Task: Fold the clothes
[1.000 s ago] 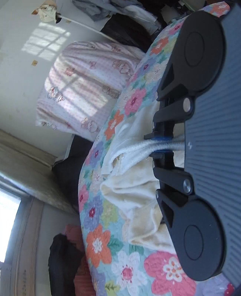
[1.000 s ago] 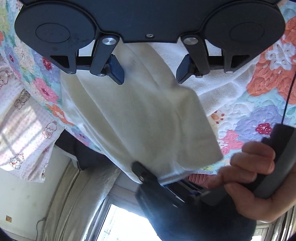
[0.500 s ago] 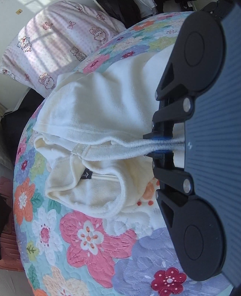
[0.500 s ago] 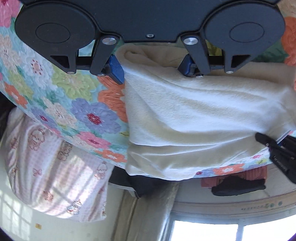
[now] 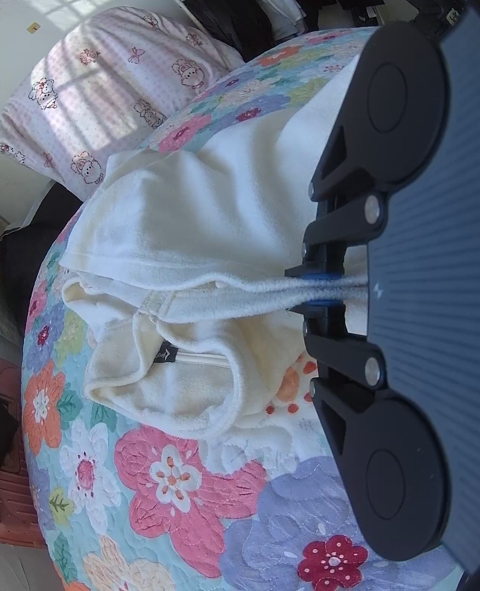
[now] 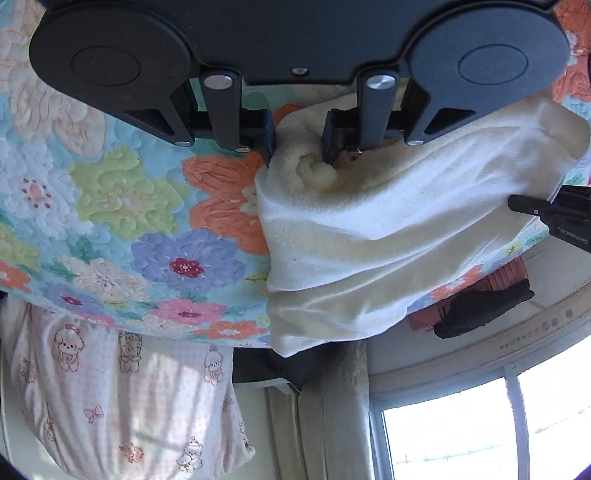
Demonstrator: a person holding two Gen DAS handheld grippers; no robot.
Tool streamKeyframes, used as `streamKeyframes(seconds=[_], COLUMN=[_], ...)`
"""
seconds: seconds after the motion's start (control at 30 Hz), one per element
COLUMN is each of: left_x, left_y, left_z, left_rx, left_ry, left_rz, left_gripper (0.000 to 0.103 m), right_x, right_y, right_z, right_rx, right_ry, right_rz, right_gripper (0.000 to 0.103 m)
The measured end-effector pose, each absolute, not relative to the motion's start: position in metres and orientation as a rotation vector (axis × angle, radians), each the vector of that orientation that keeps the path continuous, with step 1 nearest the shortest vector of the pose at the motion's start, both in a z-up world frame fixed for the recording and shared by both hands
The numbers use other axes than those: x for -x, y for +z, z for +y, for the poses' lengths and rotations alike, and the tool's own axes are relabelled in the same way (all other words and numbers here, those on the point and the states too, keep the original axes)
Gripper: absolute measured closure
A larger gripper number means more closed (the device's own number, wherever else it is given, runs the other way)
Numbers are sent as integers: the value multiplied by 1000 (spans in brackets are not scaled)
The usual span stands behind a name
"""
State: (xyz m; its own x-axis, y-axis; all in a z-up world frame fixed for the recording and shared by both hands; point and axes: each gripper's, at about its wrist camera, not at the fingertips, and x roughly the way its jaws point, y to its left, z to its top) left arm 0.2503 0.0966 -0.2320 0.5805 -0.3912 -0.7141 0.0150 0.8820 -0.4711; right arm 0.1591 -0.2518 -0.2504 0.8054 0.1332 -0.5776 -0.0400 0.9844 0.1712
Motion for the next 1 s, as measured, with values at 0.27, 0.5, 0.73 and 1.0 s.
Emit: streamKeyframes(seconds=[0.27,0.5,0.73,1.0], left_x=[-243,-233,-225,-238], left_y=[-213,-219,-239,-258], left_z=[101,79,61,60], left_rx=[508,382,245,267], left_ry=[-270,-257,-219,-213], left_rz=[835,930,993,1054], left_gripper=[94,94,93,90], right_x=[-167,-159,-152,-153], right_y=[-250,-255,-279,-289], right_z=[-261,-292,-296,-294], right_rx=[-225,-373,-398,-347], right_ry=[122,23,-50,-45], right_rz=[638,659,718,748], right_gripper=[65,86,89,89])
